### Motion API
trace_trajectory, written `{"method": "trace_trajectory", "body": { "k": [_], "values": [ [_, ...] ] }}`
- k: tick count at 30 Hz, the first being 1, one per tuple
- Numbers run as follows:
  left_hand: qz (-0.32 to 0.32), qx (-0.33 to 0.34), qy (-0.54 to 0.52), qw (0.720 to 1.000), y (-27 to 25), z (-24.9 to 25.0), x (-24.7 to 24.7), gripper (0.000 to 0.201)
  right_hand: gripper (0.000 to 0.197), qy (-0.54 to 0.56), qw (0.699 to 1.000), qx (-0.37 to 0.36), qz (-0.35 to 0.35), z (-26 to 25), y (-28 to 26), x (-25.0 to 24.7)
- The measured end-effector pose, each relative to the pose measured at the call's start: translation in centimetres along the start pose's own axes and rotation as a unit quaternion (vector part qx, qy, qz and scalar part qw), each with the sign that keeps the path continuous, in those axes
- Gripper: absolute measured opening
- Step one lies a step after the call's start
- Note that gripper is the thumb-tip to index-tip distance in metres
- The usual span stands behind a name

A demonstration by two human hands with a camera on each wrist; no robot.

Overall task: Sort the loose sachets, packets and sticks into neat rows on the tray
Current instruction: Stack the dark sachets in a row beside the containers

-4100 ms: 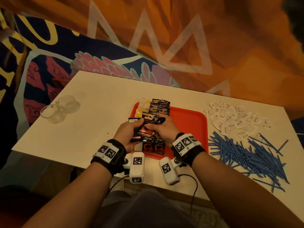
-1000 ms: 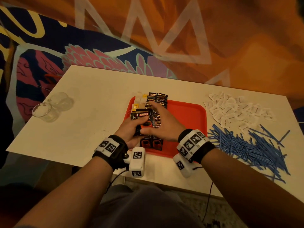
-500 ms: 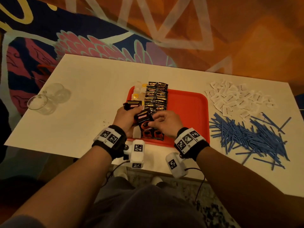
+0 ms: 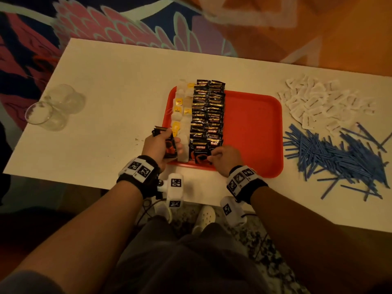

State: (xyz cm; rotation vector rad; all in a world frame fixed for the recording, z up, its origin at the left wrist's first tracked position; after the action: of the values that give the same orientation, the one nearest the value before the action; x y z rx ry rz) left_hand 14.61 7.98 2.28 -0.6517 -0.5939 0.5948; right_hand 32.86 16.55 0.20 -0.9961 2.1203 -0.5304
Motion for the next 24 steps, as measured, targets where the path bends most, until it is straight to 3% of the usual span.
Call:
{"method": "trace_trajectory", "body": {
  "k": [10,14,19,24],
  "values": [
    [0.002,-0.021,-0.023,1.0,-0.1,-0.5,-3.0,0.014,0.023,0.015,0.997,0.072,0.013,0.4,2.9,2.5],
    [0.01,-0.021,-0.004,1.0,-0.1,-0.7,-3.6,0.014,0.013,0.019,0.994,0.104,0.028,0.3,3.6,3.2],
    [0.008,-0.018,0.007,1.0,-0.3,-0.9,-3.5,0.015,0.021,0.037,0.993,0.099,0.052,0.5,3.6,3.4],
    [-0.007,-0.017,0.03,0.999,-0.4,-0.7,-2.7,0.02,0.014,0.021,0.994,0.093,0.043,1.1,2.9,2.5]
  ]
}}
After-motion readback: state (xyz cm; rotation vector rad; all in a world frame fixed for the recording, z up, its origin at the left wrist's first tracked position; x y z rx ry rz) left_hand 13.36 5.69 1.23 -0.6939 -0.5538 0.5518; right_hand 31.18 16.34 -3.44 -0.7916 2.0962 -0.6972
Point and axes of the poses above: each hand's wrist, its own y-axis towards the middle knuckle, its own x-axis out of the palm, z = x × y, the point moved 3 cm from there along y, towards the middle knuckle, and after that the axes turned 12 degrees about -z, right-handed, at the moved point
